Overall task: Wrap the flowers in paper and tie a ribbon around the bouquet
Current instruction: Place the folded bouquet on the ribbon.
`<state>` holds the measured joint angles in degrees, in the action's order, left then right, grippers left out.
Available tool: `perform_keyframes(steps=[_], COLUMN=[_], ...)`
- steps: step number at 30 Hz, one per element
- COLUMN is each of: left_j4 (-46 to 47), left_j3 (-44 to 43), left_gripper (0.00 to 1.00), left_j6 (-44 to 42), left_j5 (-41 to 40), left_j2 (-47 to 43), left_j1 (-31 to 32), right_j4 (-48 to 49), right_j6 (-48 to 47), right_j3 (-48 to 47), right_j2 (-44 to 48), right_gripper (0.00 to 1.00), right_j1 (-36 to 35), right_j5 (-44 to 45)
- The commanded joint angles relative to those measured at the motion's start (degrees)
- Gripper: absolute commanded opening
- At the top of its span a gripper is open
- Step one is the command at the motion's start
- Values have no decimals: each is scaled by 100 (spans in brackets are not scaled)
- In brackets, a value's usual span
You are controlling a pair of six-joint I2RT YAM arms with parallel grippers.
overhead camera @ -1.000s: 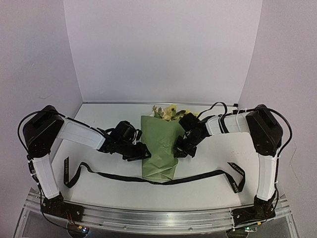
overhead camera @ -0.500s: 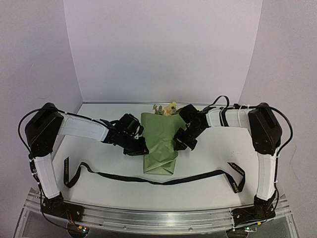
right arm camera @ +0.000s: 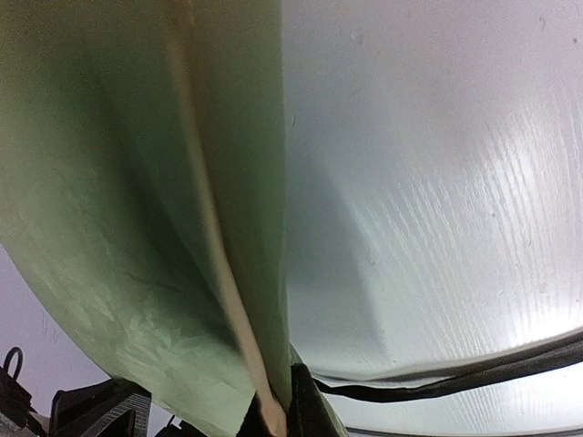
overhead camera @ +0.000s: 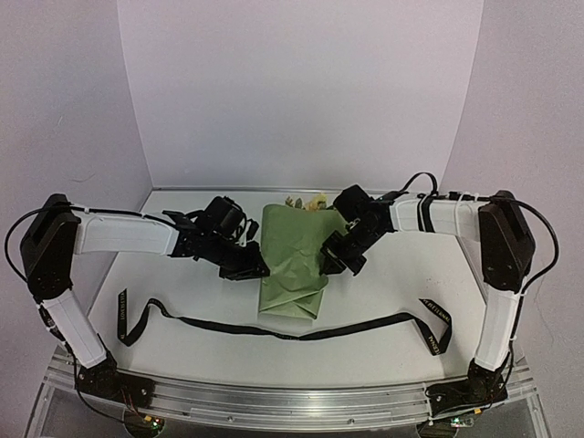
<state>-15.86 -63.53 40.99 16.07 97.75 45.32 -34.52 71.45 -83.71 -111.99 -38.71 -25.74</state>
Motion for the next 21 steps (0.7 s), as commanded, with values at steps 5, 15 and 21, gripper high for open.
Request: perform_keyframes(steps=[5, 15, 21], left_j4=[129, 354, 458], left_j3=[624, 1365, 1682], left_gripper=[13, 13, 21], left_j6=[353, 1011, 1226], left_j5=[162, -265, -526], left_j2=[-761, -1129, -1347], left_j1=[232, 1075, 1137], right_j4=[-7, 154, 170], right_j6=[145, 50, -162], right_j3=[614, 1417, 1659], right_j2=[606, 993, 1095], right_gripper=[0, 0, 3], right_j1=[-373, -798, -959], right_j5=[67, 301, 434])
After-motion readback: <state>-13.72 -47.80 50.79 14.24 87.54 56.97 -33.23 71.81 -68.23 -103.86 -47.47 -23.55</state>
